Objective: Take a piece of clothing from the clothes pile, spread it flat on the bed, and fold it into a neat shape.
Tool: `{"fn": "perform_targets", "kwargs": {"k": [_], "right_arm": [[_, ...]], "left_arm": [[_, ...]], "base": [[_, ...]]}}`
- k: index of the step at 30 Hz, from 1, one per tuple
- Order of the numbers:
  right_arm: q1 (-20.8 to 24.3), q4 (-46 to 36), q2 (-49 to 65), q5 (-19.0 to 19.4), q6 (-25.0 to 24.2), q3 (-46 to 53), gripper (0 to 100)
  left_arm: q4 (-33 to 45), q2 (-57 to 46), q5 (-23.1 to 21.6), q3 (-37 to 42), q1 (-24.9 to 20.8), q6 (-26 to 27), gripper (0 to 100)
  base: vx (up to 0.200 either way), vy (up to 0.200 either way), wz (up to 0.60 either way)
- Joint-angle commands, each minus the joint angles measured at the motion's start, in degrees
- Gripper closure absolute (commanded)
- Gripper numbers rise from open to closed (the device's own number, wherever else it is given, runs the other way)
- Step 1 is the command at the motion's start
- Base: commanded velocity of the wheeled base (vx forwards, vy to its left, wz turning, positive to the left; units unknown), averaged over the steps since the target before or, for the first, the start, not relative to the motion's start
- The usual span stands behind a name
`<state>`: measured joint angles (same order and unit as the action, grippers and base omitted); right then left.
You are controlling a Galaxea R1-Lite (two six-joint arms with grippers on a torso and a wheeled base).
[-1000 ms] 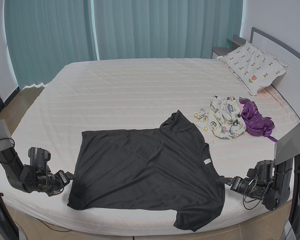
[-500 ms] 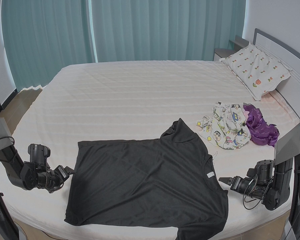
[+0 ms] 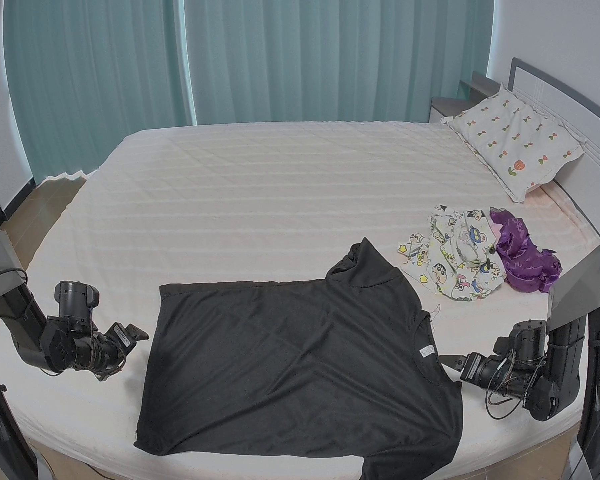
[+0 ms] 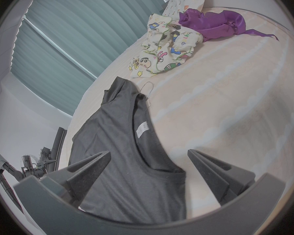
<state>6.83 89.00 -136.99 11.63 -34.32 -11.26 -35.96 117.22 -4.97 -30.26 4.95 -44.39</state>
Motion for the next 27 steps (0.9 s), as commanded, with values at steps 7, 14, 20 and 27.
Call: {"fn": "perform_targets", "kwargs": {"k": [7,14,20,27], "right_arm": [[0.4,0.6,0.0,0.1,-0.8,0.0,0],[0.5,0.6,0.1,0.1,-1.1,0.0,0],[0.6,0.6,0.1,0.1,-1.1,-0.1,0],[1.1,0.6,0.1,0.1,-1.1,0.0,0]], "left_arm": [[-0.7,0.5,-0.7,-0.2,0.3,-0.3,0],[-0.9,0.4,-0.7,-0.2,0.0,-0.5,0],[-2.0,0.1,-0.6,-0.2,-0.6,-2.6,0],[-2.7,0.1,-0.7,-0.2,-1.4,-3.6,0]], "base": [[0.000,0.000,0.00],[0.114,-0.114,0.00],[0.000,0.000,0.00],[0.000,0.000,0.00]]}}
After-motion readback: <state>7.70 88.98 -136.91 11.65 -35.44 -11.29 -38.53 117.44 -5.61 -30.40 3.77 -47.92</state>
